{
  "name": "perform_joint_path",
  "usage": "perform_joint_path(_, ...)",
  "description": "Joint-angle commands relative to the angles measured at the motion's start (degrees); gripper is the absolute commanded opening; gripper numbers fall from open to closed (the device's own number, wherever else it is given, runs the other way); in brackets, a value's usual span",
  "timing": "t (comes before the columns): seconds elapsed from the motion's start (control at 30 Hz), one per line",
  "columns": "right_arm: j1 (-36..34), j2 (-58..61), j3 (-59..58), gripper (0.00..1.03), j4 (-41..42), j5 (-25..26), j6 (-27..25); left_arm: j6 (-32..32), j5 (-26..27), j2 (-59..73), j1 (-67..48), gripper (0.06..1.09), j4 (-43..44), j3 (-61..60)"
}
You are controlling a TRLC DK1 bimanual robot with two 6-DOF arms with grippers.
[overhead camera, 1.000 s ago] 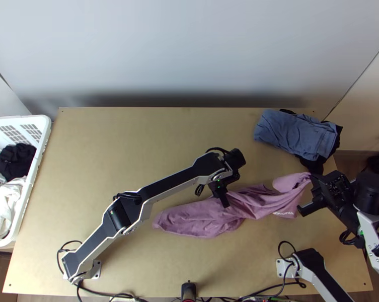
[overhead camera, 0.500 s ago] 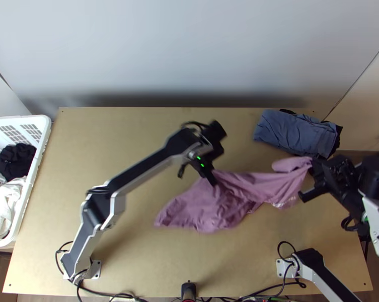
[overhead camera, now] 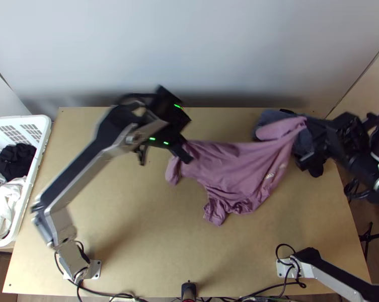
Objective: Fold the t-shirt
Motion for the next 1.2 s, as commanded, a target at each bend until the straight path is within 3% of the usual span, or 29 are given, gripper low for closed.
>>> perform_joint_path(0.0,3.77,6.27,12.35,0.03,-1.34,0.0,-0.16,2.28,-3.92,-9.1,6.12,0.09,2.77,-0.36)
perform_joint_path(0.23,4.48,8.21,18.77,0.03,-2.13,0.35,-0.25,4.31,-4.36,-14.55,12.36,0.09,4.97,-0.36)
perform_joint_path(0.33,4.39,7.59,21.93,0.03,-2.22,1.84,-0.95,5.71,-7.88,-16.92,10.25,0.09,7.26,-0.72)
perform_joint_path(0.6,4.39,4.34,28.35,0.03,-3.8,3.69,-4.21,18.72,-19.3,-20.35,-3.73,0.09,12.44,-0.89)
perform_joint_path(0.93,5.8,0.3,29.93,0.03,-13.65,3.07,-3.59,16.79,-21.41,-22.28,-10.06,0.09,8.84,-1.86)
perform_joint_path(1.17,7.9,-1.9,25.53,0.03,-24.1,-2.55,2.83,14.59,-20.01,-27.38,-17.26,0.09,1.1,-12.76)
